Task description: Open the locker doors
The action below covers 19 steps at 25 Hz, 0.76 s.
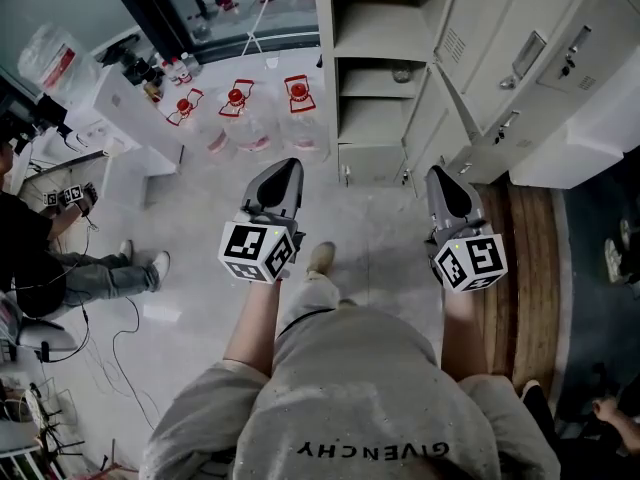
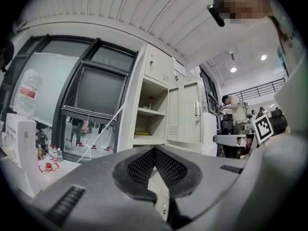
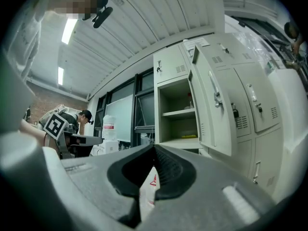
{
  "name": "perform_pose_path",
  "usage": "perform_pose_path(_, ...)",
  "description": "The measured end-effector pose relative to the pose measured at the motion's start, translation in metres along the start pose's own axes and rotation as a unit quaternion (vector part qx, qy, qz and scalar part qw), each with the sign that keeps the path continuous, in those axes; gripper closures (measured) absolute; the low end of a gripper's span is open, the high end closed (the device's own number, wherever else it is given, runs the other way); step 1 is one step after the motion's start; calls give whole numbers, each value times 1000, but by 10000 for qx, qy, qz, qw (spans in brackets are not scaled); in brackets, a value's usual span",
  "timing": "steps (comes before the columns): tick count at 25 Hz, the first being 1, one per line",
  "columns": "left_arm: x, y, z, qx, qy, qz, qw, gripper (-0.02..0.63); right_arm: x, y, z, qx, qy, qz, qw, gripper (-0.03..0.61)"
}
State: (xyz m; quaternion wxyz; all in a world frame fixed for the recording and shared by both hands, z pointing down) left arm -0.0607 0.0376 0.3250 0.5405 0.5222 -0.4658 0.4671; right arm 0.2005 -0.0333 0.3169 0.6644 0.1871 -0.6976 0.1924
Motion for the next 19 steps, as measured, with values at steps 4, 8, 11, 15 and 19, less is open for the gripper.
perform_pose_path(4,-2,0,0,3,-37,0,10000,615,-1,2,-1,-14,-1,-40,10000,578)
perform_pose_path(8,-3,-1,-2,-1,-45,-35,10000,615,-1,2,-4,-11,24,-34,10000,578)
perform_pose_path(11,-4,-2,-3,1,-39,-47,10000,615,-1,2,-5,-24,30,-21,10000,578)
perform_pose_path(15,-5,0,-5,-6,-31,-59,10000,615,0,4,-4,-56,29,24,10000,578)
perform_pose_path(19,-2,0,-2,-13,-20,-52,10000,615,4,2,-2,-87,60,28,9999,578)
Point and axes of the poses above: the fingertips, and each gripper's own axes: z forward along the fingers, y to its left, x out of its underside, the point moved 5 cm from there along -z, backward along the fingers, and after that the axes turned 12 degrees about -x, right-handed, at the moved point
